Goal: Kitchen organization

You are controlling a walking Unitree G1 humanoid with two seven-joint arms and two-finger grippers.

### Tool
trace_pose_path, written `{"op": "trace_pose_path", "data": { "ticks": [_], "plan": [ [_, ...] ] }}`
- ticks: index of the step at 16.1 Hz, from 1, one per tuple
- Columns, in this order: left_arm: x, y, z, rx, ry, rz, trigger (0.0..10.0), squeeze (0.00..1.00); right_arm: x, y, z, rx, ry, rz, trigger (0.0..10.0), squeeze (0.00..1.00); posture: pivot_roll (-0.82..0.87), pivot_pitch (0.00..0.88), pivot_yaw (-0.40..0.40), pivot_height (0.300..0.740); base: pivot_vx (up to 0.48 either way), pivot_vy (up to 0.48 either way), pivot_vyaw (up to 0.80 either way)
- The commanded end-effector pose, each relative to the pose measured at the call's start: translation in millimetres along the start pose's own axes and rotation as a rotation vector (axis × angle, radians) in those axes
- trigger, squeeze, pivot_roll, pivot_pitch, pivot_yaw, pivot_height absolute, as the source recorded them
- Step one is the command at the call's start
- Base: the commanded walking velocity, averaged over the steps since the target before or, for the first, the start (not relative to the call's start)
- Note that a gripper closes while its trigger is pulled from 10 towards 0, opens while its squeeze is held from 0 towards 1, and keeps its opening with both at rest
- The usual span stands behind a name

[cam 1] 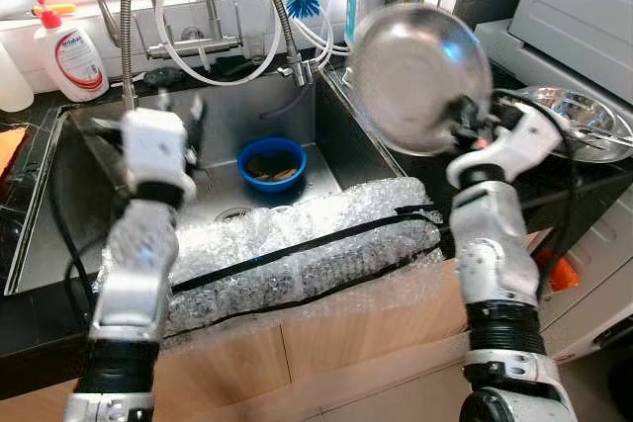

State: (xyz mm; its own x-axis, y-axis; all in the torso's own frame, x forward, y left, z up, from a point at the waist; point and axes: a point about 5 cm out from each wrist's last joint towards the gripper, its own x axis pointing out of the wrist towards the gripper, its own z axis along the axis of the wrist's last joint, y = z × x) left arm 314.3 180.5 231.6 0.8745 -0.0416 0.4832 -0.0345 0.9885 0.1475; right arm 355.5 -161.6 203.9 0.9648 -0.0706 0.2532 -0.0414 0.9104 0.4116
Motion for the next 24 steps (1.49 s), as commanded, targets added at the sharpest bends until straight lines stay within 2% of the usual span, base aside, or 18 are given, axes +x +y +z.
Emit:
{"op": "trace_pose_path", "data": {
  "ticks": [1,2,3,5,6,8,10,11,13,14,15,18,21,22,24],
  "plan": [
    [2.7,0.8,5,-0.088,0.002,-0.008,10.0,0.0,-1.1,10.5,4,-0.028,-0.029,0.05,10.0,0.0,0.0,0.0,0.013,0.74,0.0,0.0,0.0],
    [2.6,-0.4,4,-0.145,0.011,-0.016,10.0,0.0,-1.5,13.0,3,-0.035,-0.031,0.062,10.0,0.0,0.0,0.0,0.013,0.74,0.0,0.0,0.0],
    [2.2,-2.6,6,-0.262,0.01,-0.031,10.0,0.0,-2.4,17.9,0,-0.041,-0.029,0.086,10.0,0.0,0.0,0.0,0.011,0.74,0.0,0.0,0.0],
    [1.9,-6.9,9,-0.279,0.006,-0.075,10.0,0.0,-3.0,21.3,-3,-0.058,-0.026,0.105,10.0,0.0,0.01,0.0,0.006,0.74,0.0,0.0,0.0],
    [-0.4,-12.5,8,-0.308,0.023,-0.11,10.0,1.0,-3.6,26.2,-7,-0.062,-0.013,0.124,10.0,0.0,0.01,0.0,0.004,0.74,0.0,0.0,0.0],
    [-2.2,-15.8,8,-0.389,0.023,-0.117,10.0,1.0,-4.5,31.8,-9,-0.074,-0.011,0.149,10.0,0.0,0.01,0.0,0.001,0.74,0.0,0.0,0.0],
    [-2.3,-17.7,10,-0.399,0.024,-0.141,10.0,1.0,-5.1,38.1,-13,-0.095,0.0,0.176,10.0,0.0,0.01,0.0,0.001,0.74,0.0,0.0,0.0],
    [-2.8,-19.1,12,-0.437,0.012,-0.15,10.0,1.0,-6.1,40.6,-16,-0.113,0.014,0.192,10.0,0.0,0.01,0.0,0.0,0.74,0.0,0.0,0.0],
    [-2.9,-18.7,13,-0.408,0.013,-0.142,10.0,1.0,-7.9,44.3,-21,-0.139,0.035,0.22,10.0,0.0,0.01,0.0,-0.004,0.74,0.0,0.0,0.0],
    [-1.9,-16.5,15,-0.36,-0.007,-0.116,10.0,0.0,-8.3,44.3,-24,-0.145,0.056,0.22,10.0,0.0,0.01,0.0,-0.005,0.74,0.0,0.0,0.0],
    [-0.3,-13.1,17,-0.376,-0.028,-0.061,10.0,0.0,-8.8,44.4,-27,-0.149,0.066,0.221,10.0,0.0,0.01,0.0,-0.005,0.74,0.0,0.0,0.0],
    [-1.5,-21.1,15,-0.35,-0.007,-0.119,10.0,0.0,-10.1,48.8,-29,-0.162,0.082,0.257,10.0,0.0,0.01,0.0,-0.008,0.74,0.0,0.0,0.0],
    [0.0,-16.2,19,-0.325,-0.041,-0.071,10.0,0.0,-12.0,48.1,-35,-0.177,0.107,0.255,10.0,0.0,0.01,0.0,-0.011,0.74,0.0,0.0,0.0],
    [0.8,-16.1,19,-0.321,-0.041,-0.076,10.0,1.0,-12.3,47.7,-36,-0.18,0.114,0.254,10.0,0.0,0.01,0.0,-0.011,0.74,0.0,0.0,0.0],
    [0.6,-18.1,18,-0.296,-0.032,-0.096,10.0,1.0,-11.9,47.1,-37,-0.199,0.118,0.257,10.0,0.0,0.01,0.0,-0.011,0.74,0.0,0.0,0.0]
  ]
}}
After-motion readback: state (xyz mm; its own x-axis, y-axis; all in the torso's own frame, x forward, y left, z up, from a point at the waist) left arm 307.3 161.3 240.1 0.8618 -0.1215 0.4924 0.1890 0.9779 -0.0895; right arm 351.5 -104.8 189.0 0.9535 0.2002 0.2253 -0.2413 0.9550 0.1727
